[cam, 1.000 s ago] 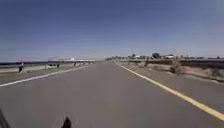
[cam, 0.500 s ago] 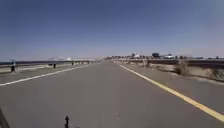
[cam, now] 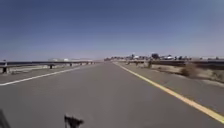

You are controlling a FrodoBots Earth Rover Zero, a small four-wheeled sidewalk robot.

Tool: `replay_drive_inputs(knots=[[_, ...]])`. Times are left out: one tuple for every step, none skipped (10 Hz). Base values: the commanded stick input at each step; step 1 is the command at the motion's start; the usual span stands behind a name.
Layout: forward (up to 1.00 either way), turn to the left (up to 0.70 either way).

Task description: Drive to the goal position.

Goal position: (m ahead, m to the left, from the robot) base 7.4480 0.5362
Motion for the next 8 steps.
replay_drive_inputs(knots=[[1.00,0.00],[1.00,0.00],[1.00,0.00],[1.00,0.00],[1.00,0.00],[1.00,0.00],[1.00,0.00],[1.00,0.00]])
